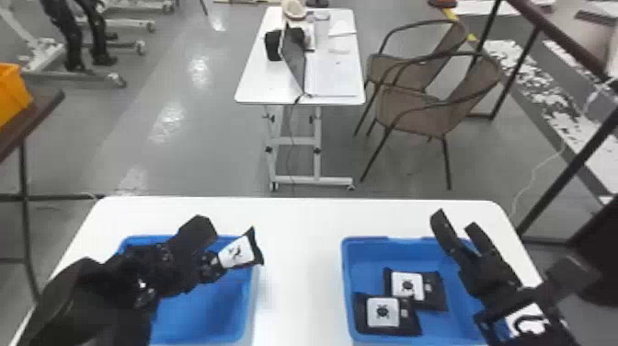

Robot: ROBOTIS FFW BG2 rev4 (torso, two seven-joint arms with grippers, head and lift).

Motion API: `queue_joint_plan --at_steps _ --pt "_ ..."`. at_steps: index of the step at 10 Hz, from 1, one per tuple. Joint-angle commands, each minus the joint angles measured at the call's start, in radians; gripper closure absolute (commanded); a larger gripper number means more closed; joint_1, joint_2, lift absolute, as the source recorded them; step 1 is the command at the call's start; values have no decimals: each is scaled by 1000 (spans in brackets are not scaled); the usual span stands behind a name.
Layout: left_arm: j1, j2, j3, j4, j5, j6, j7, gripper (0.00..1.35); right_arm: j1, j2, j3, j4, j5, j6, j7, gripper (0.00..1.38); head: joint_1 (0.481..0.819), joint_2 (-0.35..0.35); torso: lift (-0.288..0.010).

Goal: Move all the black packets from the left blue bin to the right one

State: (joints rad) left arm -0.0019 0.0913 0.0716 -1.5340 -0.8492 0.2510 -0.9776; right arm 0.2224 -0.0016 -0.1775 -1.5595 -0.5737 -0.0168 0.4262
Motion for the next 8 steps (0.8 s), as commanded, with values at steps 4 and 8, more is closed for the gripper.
queue_joint_plan --at_steps 4,8 --pt "-10 1 -59 -90 381 -39 111 1003 -49 2 79 27 -5 -31 54 122 695 -63 0" --pt "-158 -10 -207 80 573 -73 126 1003 -107 2 179 65 -6 -86 92 122 695 -78 0"
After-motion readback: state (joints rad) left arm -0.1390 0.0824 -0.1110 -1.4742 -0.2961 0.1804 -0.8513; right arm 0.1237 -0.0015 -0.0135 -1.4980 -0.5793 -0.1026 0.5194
